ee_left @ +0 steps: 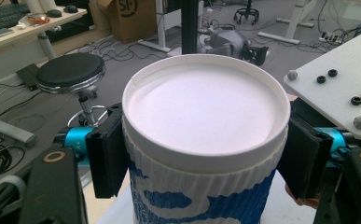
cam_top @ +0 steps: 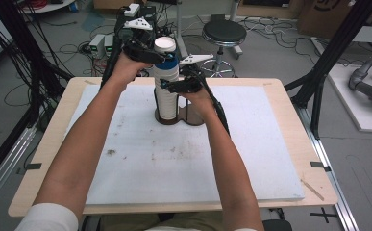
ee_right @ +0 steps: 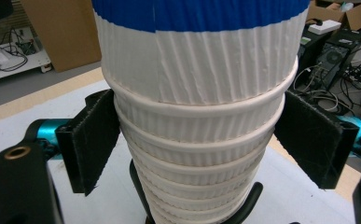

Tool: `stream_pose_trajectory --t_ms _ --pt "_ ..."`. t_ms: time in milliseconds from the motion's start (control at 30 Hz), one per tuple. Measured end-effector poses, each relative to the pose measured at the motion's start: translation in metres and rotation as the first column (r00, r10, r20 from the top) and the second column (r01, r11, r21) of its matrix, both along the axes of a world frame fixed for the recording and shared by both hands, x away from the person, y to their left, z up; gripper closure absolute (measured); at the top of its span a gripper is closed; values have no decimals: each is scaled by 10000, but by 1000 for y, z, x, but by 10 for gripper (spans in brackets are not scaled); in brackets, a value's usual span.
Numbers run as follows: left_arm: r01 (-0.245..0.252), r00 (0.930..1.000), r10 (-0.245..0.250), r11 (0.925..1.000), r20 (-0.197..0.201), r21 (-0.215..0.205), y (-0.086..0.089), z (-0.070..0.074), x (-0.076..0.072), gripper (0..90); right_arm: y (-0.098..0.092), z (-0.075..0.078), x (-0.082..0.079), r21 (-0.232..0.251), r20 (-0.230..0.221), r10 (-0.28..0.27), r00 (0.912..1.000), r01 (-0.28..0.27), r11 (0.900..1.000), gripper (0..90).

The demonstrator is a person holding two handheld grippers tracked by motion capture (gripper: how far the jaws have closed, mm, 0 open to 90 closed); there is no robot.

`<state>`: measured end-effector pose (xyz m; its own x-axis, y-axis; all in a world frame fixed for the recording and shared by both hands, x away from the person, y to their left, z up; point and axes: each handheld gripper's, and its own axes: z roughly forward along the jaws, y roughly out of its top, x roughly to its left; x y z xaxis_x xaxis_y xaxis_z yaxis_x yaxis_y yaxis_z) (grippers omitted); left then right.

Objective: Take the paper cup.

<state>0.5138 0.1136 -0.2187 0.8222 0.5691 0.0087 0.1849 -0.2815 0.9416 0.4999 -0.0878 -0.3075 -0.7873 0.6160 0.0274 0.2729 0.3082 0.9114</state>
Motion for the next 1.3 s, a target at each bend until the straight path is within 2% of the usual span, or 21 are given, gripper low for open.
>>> stream_pose_trajectory --t_ms 67,100,133,200,233,267,400,667,733,800,867,1033,1167,1300 --pt "-6 10000 6 10000 47 -59 1 1 0 284 0 0 0 -13 18 5 10000 -5 10000 161" --pt "-67 9994 85 9986 342 -518 3 5 -2 290 0 0 0 -33 24 -18 10000 19 10000 162" --pt "-118 9987 156 9969 492 -773 5 10 -3 295 0 0 0 -27 1 -34 10000 34 10000 162" --pt "-154 9984 199 9962 522 -856 6 16 -4 302 0 0 0 22 1 -31 10000 31 10000 162" --pt "-225 9970 280 9967 716 -777 7 29 -7 302 0 0 0 -13 15 -50 10000 50 10000 162" --pt "-247 9960 313 9966 832 -784 9 37 -8 302 0 0 0 -5 11 -46 10000 46 10000 162" --pt "-438 9914 567 9930 1177 -1095 16 59 -16 302 0 0 1 3 17 -41 10000 41 10000 161" --pt "-715 9881 900 9869 1251 -1447 41 70 -26 301 -1 0 -2 -82 24 -48 10000 48 10000 150" --pt "-788 9859 991 9857 1346 -1489 53 75 -32 301 -2 0 -3 -311 21 -135 9999 136 9994 146" --pt "-807 9855 1019 9848 1355 -1540 58 76 -34 301 -5 0 -4 -341 -117 -173 9998 169 9993 146" --pt "-878 9842 1089 9849 1394 -1493 70 75 -41 301 -8 2 -6 -395 -168 -175 9997 169 9991 146" --pt "-906 9845 1134 9821 1340 -1651 86 67 -51 300 -16 8 -12 -569 -80 46 10000 -50 9984 146" --pt "-748 9877 945 9851 1245 -1546 102 49 -64 300 -31 15 -25 -820 -7 425 9991 -424 9957 147" --pt "-636 9899 818 9861 1155 -1538 110 33 -75 300 -50 15 -38 -991 -166 527 9985 -541 9936 147"
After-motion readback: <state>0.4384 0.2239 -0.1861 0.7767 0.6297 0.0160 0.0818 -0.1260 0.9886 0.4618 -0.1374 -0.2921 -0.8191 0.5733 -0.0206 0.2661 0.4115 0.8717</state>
